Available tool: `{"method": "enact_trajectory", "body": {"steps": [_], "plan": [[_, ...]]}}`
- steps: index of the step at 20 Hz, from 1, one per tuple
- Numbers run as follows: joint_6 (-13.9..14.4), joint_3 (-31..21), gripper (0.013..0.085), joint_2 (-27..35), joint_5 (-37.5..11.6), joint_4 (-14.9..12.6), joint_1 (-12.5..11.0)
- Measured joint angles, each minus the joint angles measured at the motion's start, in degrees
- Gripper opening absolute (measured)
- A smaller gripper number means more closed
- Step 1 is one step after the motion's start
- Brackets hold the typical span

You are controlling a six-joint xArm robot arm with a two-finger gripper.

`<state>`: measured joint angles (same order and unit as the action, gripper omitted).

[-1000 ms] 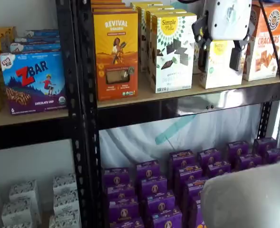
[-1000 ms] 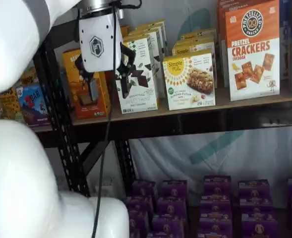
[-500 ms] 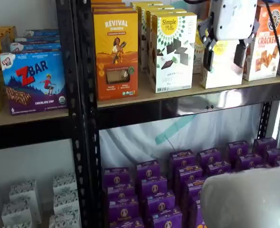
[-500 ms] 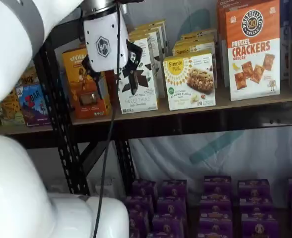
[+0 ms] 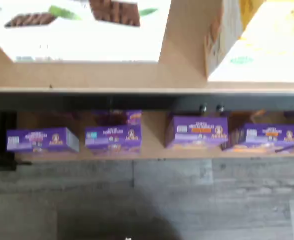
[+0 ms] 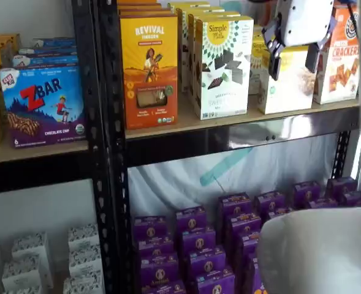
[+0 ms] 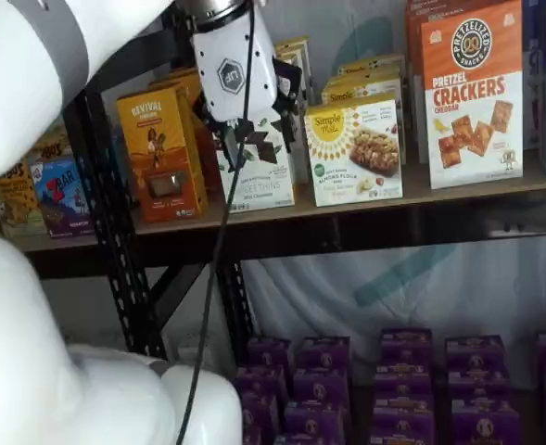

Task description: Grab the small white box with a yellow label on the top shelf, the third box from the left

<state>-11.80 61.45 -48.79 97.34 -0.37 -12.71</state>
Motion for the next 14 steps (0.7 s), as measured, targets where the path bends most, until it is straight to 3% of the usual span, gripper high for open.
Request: {"method": "enact_trajectory", "body": {"steps": [5,14], "plan": [[-4.19,1.6,0.085,4.31,-3.81,2.18,-4.55],[-6.88,2.84,0.085,8.06,-7.23,3.2,-7.3]]}}
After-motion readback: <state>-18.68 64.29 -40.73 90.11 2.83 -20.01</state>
